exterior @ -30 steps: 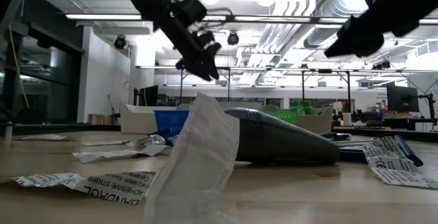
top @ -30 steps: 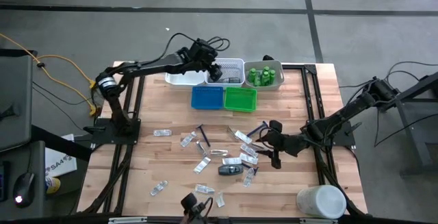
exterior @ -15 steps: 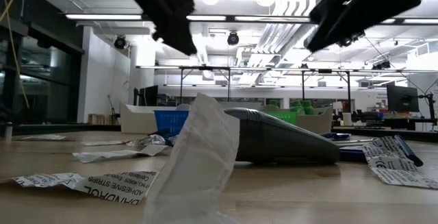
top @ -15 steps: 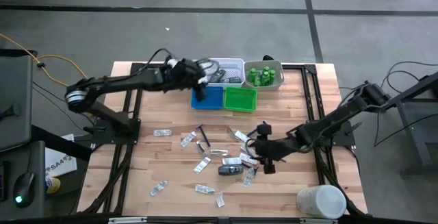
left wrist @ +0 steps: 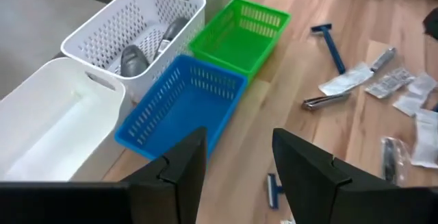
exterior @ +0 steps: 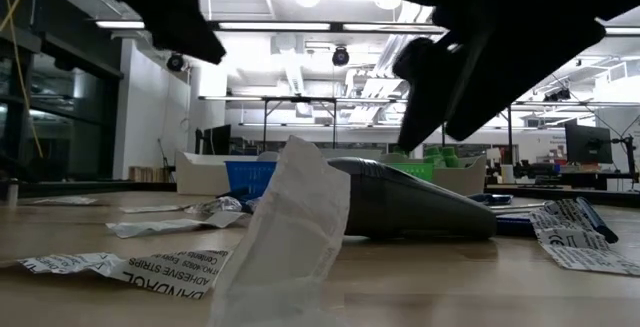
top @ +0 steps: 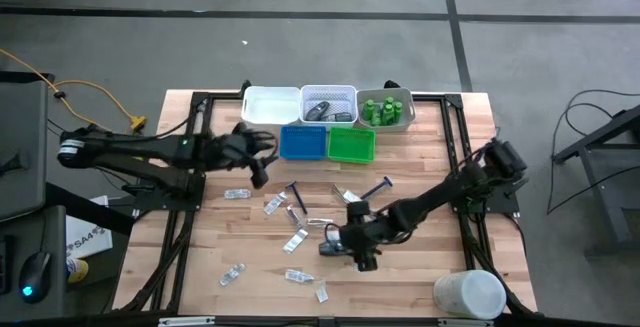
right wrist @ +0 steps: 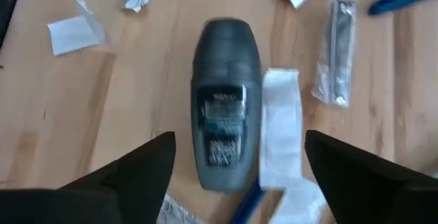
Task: Pick & Place Travel size toiletries
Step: Put the black deodorant into the white basket
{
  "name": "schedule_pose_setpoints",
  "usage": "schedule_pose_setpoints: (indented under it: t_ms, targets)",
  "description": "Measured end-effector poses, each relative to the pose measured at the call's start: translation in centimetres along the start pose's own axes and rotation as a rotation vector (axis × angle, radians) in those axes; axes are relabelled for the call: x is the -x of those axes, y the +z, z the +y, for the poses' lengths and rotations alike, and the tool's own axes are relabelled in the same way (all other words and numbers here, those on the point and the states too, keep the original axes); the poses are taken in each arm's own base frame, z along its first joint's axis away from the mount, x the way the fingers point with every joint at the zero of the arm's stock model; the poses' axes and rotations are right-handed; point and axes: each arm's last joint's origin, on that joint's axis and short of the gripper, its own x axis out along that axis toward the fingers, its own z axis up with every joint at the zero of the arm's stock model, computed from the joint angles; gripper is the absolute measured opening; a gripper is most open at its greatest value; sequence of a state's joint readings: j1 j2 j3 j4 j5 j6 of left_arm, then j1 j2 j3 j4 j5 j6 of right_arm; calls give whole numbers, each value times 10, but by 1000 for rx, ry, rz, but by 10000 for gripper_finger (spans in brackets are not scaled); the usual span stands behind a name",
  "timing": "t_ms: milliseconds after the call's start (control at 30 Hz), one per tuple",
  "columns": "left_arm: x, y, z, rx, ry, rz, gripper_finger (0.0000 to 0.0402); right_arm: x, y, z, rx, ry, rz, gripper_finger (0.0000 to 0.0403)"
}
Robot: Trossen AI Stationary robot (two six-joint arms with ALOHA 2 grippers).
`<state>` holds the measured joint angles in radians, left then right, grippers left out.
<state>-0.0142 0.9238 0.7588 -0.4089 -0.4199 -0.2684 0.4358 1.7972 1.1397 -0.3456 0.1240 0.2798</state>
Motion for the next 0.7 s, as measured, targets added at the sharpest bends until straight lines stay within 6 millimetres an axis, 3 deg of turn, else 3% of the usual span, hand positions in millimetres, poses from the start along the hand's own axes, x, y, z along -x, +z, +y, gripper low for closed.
schedule_pose_setpoints:
  t_ms: [133, 400, 700]
  targets:
    - [18, -12, -7, 12, -8, -39, 166, -12, 4, 3, 18, -10, 14, 328]
    - [39, -39, -26, -4, -53, -82, 166, -39, -9, 6, 39, -26, 89, 306]
    - [51, -51, -39, -24, -100, -97, 166, -43, -8, 7, 33, -24, 77, 257]
